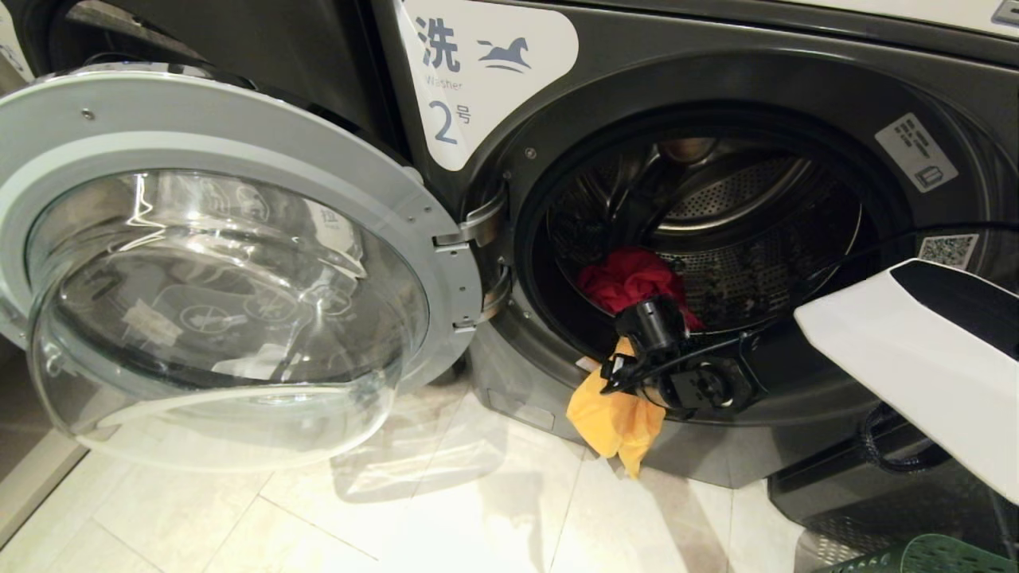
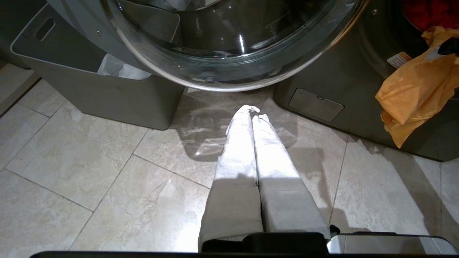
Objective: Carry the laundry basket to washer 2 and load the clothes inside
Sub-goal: Place the clothes into the washing machine
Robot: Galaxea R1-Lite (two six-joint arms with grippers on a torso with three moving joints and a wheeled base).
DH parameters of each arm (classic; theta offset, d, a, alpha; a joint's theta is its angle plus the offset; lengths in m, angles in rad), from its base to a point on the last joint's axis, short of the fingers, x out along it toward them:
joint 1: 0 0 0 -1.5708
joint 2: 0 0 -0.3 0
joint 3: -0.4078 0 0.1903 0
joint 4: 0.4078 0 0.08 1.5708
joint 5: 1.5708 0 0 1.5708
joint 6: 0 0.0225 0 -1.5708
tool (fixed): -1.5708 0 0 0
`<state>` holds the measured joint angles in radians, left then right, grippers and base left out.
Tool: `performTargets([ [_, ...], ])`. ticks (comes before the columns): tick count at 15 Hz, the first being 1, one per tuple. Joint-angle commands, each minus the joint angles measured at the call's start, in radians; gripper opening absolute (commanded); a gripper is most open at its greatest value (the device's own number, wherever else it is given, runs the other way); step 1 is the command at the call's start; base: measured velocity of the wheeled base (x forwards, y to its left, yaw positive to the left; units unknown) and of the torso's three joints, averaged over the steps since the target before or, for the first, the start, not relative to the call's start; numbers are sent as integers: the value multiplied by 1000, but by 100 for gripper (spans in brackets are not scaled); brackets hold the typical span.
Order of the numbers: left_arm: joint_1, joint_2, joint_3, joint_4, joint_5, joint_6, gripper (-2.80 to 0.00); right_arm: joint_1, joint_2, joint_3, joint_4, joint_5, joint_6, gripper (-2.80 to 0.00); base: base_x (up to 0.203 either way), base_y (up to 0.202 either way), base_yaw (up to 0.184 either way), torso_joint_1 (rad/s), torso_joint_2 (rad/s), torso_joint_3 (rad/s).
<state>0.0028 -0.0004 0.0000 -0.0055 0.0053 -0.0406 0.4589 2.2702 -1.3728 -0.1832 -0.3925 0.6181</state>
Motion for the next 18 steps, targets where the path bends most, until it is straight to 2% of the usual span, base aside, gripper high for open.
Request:
performTargets([
  [1,0,0,0,-1,1,-1,-280,3,58,-23,-2,0,2,0,0,0,0,0,0,0],
  [6,0,0,0,-1,-1,-1,-280,1,161,-131,1,-5,0,0,0,0,0,0,0,0],
  [7,0,0,0,-1,1,-1,-280,1,170,-144,2,-5,-1,-280,0,0,0,0,0,0],
  [13,0,0,0,-1,1,-1,-280,0,196,-170,4,-25,0,-280,0,0,0,0,0,0],
  [18,0,0,0,-1,-1,-1,-280,-7,82,-142,18,-54,-4,-280,0,0,0,0,0,0],
])
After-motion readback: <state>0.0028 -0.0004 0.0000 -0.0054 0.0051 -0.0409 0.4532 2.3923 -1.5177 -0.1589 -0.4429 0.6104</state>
